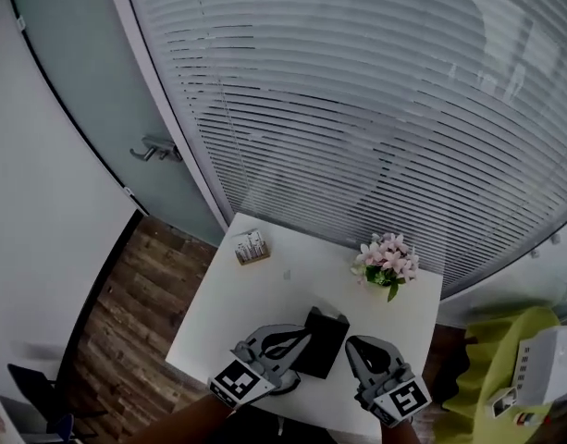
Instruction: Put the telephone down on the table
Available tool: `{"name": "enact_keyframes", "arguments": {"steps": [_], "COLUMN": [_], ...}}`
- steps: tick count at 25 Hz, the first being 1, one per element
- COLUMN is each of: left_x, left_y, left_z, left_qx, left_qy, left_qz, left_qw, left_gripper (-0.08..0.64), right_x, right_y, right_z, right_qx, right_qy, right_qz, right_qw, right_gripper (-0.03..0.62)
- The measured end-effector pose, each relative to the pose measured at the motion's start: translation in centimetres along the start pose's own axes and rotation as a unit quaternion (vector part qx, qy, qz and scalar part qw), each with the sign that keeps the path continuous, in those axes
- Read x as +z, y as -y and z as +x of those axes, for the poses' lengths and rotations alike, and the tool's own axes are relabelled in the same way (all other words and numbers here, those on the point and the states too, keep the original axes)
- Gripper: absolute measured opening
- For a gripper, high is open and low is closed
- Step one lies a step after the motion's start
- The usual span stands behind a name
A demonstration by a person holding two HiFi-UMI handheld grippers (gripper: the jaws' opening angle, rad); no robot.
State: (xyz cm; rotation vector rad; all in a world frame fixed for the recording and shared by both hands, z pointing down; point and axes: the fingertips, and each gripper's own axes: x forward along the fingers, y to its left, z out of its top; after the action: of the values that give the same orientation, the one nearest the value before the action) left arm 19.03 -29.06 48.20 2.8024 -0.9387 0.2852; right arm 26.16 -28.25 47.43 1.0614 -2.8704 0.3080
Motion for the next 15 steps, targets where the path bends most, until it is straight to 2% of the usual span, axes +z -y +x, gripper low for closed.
{"name": "enact_keyframes", "arguments": {"steps": [3, 7, 15], "left_x": [3.2, 6.2, 8.7], "left_y": [1.5, 3.7, 5.1], "left_z": [-0.7, -1.3, -1.4], "left_qx": [-0.004, -0.027, -0.039], "left_qy": [0.027, 0.056, 0.091], "left_qz": [0.02, 0.03, 0.025], "left_qw": [0.9994, 0.9976, 0.9948], "left_gripper": [0.009, 0.009, 0.009], "right_x": [3.2, 6.9, 9.1], "right_y": [-2.4, -4.7, -5.6], "right_z": [0.1, -0.2, -1.3], "right_qx": [0.004, -0.012, -0.055], "right_qy": [0.004, 0.021, 0.046], "right_qz": [-0.031, -0.057, -0.071], "right_qw": [0.999, 0.998, 0.995], "right_gripper": [0.025, 0.023, 0.023]}}
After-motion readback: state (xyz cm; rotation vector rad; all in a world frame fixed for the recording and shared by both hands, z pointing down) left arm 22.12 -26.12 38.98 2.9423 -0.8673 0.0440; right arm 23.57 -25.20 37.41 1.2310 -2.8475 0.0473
